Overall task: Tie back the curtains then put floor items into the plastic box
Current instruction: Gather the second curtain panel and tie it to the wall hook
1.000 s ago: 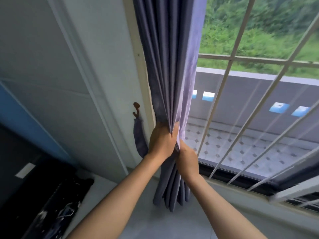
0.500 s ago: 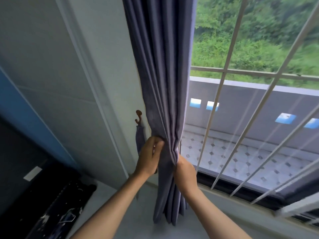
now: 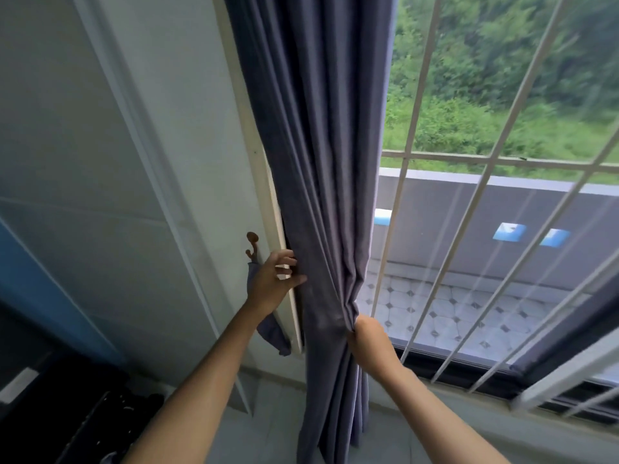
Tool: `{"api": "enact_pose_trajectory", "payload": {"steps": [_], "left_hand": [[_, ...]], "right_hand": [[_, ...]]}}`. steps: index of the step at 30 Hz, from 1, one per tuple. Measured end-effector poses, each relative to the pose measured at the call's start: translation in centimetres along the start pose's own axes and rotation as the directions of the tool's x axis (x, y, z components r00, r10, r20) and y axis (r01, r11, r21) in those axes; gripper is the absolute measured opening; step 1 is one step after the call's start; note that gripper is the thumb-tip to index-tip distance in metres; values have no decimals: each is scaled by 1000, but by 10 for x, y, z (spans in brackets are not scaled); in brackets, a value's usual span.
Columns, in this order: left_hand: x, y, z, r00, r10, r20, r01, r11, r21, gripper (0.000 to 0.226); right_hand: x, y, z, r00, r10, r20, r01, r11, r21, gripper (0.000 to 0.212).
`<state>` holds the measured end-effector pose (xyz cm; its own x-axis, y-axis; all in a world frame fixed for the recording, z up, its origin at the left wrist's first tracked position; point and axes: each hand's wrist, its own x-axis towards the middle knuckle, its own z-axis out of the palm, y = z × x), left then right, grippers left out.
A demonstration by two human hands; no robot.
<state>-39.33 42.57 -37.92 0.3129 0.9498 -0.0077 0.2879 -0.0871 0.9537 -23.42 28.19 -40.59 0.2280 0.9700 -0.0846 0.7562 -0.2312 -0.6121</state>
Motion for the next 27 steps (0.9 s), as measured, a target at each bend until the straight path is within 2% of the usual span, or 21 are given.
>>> {"api": "enact_pose_trajectory", "payload": {"steps": [2, 4, 6, 8, 10, 13, 17, 18, 20, 22, 24, 25, 27], "left_hand": [[12, 3, -5, 990, -30, 135, 24, 998, 49, 57], [23, 9, -5, 955, -83, 285, 81, 997, 19, 69], [33, 17, -3, 901, -127, 414, 145, 989, -13, 62], [33, 31, 1, 849, -171, 501, 205, 979, -14, 41], [34, 38, 3, 788, -194, 585, 253, 967, -20, 38], [38, 39, 6, 719, -223, 658, 322, 946, -31, 43], [39, 34, 6, 695, -245, 676, 348, 937, -19, 39], [39, 32, 6, 705, -246, 666, 345, 938, -19, 36], [36, 26, 5, 778, -232, 583, 288, 958, -3, 30], [26, 17, 7, 898, -160, 410, 161, 986, 32, 24], [10, 3, 16, 982, 19, 186, -40, 993, 112, 9], [3, -4, 21, 992, 113, 63, -123, 973, 196, 21], [-5, -19, 29, 978, 181, -104, -147, 950, 276, 39]], "right_hand": [[9, 13, 3, 998, 57, 2, -57, 998, 0, 38], [14, 24, 7, 997, 81, 21, -81, 997, 18, 27], [15, 27, 7, 997, 70, 34, -70, 997, 13, 15], [15, 25, 5, 998, 48, 27, -48, 998, 27, 18], [13, 21, 5, 999, 45, 24, -47, 996, 71, 24], [11, 21, 6, 996, 87, 21, -88, 990, 106, 24], [6, 18, 5, 991, 137, 9, -137, 983, 122, 20], [5, 17, 6, 990, 141, -10, -139, 985, 107, 20], [2, 12, 7, 985, 156, -68, -152, 986, 63, 21], [-2, 5, 11, 981, 144, -133, -147, 989, -13, 20], [-5, -3, 15, 975, 106, -197, -121, 991, -65, 21], [-5, -7, 17, 969, 93, -228, -112, 991, -72, 21], [-3, -9, 23, 958, 73, -278, -102, 991, -91, 20]]}}
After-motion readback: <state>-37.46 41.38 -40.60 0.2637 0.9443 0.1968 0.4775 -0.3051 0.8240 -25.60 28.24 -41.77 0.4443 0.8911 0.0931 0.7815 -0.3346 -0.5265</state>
